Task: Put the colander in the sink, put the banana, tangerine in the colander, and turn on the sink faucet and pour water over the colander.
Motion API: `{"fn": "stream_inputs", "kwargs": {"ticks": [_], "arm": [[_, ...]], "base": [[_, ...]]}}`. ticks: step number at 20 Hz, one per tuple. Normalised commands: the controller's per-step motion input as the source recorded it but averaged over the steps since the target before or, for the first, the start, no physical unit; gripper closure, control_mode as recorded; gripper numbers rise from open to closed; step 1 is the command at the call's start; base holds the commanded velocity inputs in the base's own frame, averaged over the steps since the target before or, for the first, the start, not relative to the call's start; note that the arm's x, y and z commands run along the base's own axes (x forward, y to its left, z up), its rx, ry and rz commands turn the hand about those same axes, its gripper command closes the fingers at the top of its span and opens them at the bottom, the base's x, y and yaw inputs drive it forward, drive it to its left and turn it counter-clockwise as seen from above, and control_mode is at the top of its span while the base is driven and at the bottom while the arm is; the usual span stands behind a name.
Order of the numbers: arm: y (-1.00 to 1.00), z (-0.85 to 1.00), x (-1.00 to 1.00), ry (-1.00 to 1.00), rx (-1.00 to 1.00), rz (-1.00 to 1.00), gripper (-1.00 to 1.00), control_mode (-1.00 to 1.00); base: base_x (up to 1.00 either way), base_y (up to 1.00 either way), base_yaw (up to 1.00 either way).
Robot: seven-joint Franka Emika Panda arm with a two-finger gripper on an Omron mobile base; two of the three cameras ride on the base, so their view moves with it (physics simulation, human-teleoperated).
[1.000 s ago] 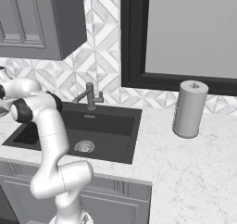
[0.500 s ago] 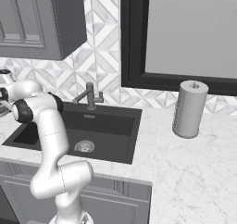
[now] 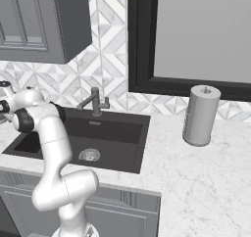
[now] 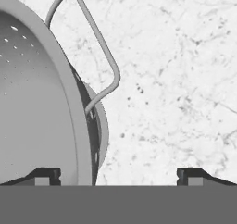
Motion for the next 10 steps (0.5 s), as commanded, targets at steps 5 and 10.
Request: {"fn": "stream_inputs", "kwargs": {"ticks": [5, 10], "arm": [[0.16, -0.07, 0.22, 0.01, 0.00, 0.00, 1.00, -1.00], [0.01, -0.08, 0.00, 0.04, 0.00, 0.00, 1.00, -1.00]], "base": [[0.00, 0.00, 0.00], [0.00, 0.00, 0.00]]}}
